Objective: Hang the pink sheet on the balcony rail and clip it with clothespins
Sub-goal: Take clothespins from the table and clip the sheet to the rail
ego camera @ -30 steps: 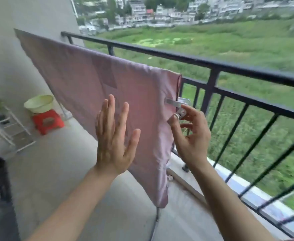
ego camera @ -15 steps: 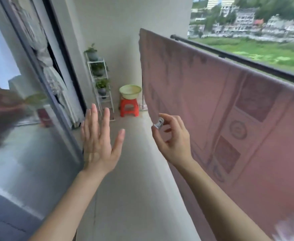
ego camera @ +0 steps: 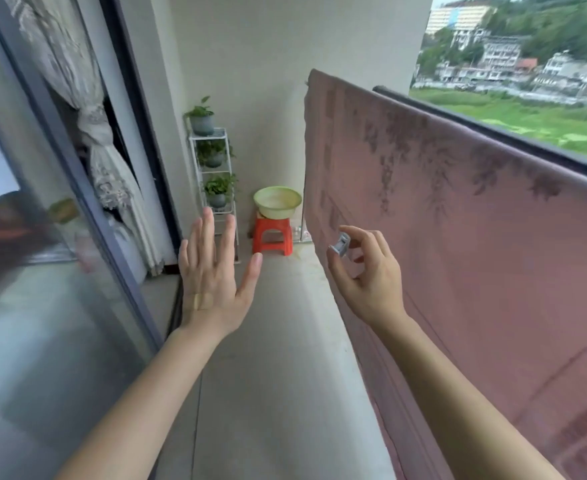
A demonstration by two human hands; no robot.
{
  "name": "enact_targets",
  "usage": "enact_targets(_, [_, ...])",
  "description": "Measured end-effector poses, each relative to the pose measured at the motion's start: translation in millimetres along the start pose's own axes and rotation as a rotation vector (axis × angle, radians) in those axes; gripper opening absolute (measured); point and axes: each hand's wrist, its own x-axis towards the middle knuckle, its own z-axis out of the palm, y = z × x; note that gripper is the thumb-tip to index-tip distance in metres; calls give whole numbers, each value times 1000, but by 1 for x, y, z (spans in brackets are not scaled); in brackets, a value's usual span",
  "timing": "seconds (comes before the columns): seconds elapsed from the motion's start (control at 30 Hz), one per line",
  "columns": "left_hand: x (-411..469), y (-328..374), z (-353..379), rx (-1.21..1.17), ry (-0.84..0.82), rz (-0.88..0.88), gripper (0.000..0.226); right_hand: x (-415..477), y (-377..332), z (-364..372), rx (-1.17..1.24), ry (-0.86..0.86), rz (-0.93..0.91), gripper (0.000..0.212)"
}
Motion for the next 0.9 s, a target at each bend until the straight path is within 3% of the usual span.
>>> enact_targets(0.4, [280, -95, 229, 49, -315, -52, 70, 212, 199, 207, 31, 26, 190, 30])
enact_targets(0.7, [463, -212, 331, 69, -273, -43, 68, 379, 270, 407, 54, -147, 165, 35])
enact_targets(0.9, [586, -312, 421, 17, -304, -71, 69, 483, 315, 546, 19, -145, 200, 33])
